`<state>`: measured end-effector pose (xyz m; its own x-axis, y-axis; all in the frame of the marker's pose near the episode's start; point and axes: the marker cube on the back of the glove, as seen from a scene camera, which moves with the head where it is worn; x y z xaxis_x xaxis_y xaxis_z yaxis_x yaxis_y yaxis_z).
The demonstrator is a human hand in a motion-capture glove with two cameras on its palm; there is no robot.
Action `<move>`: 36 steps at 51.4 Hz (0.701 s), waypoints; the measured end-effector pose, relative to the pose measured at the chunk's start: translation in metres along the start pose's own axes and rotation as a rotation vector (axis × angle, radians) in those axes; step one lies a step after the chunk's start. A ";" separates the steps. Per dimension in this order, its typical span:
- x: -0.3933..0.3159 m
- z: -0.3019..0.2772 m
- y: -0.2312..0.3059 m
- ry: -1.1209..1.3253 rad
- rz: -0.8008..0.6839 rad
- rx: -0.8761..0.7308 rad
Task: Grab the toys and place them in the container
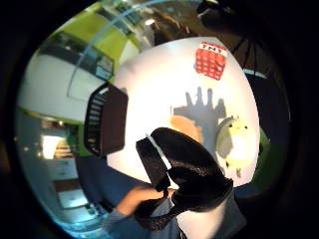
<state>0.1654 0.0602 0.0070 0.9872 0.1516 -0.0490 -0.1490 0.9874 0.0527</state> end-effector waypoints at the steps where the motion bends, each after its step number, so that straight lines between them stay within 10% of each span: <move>1: 0.003 0.002 0.002 0.001 0.000 0.002; 36: 0.060 0.136 0.049 -0.038 0.107 -0.135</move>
<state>0.2250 0.1118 0.1425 0.9665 0.2565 -0.0126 -0.2567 0.9632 -0.0792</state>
